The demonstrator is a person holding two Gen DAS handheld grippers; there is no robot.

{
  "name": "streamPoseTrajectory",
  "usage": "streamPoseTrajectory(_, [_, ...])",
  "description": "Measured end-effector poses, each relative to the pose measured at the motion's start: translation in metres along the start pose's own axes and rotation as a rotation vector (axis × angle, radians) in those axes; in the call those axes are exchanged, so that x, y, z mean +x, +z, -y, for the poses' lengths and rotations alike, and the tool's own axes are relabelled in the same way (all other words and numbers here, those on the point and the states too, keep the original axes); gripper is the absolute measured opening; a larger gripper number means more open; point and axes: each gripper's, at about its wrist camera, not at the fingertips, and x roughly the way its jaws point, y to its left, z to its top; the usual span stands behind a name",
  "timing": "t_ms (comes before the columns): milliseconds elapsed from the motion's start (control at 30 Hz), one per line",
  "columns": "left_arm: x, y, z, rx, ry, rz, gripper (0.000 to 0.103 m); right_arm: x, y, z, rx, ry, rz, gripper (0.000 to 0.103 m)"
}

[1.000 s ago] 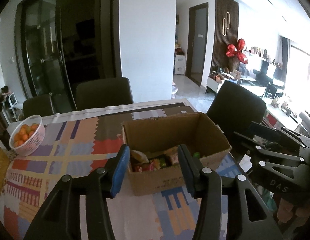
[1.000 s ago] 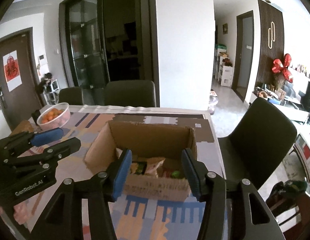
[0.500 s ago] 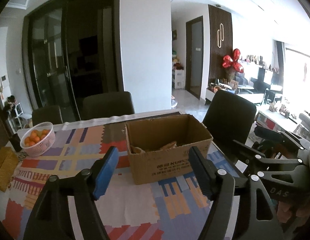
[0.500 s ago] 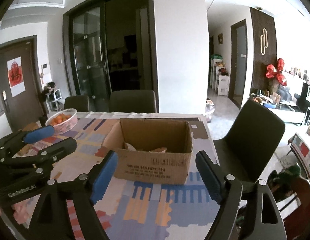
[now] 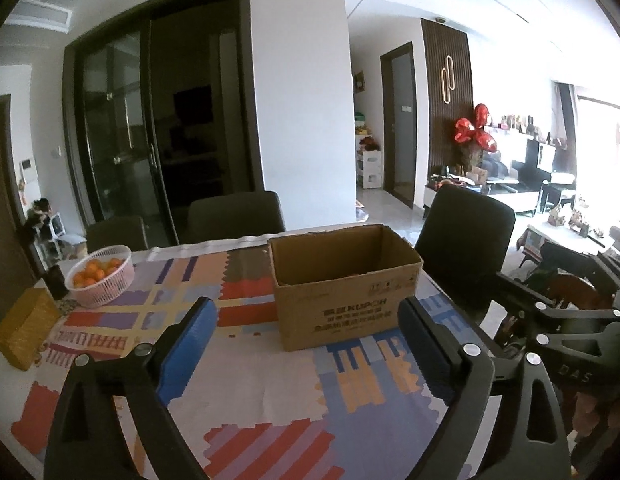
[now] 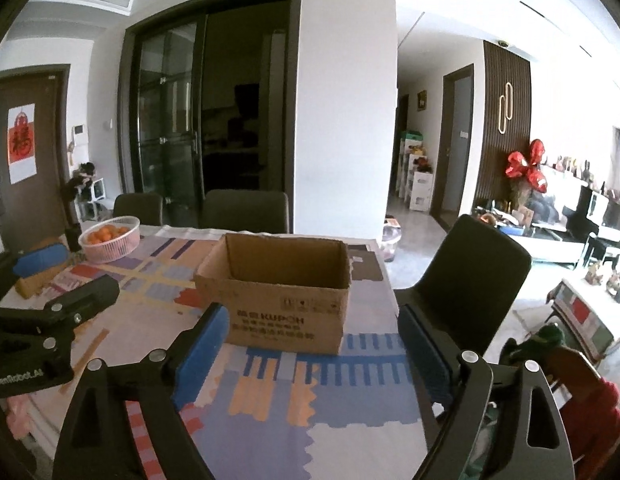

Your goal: Organize snacks

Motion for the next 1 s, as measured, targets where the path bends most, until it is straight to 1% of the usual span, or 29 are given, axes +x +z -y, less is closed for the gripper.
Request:
streamPoseTrajectory(167, [-0.009,-0.003,0.003,0.014,0.012,0.013,0.096,-0.011,-0.003,-0.002,-0.009,0.003,0.003,0.087])
streamPoseTrajectory(300, [-0.015,-0.004,0.003,0.005,0.006,0.02,0.098,-0.016,-0.005,-0.002,-0.017,0.012,0.002,0.087])
streamPoseTrajectory(700, [-0.024,-0.004,0.002,-0.009,0.012,0.041,0.1,-0.021,-0.006,-0.001,-0.009,0.023,0.016,0.087])
streamPoseTrajectory(1000, [-0.025,-0.003,0.004,-0.008,0.009,0.043,0.103,-0.024,-0.004,0.0,-0.006,0.023,0.023,0.087])
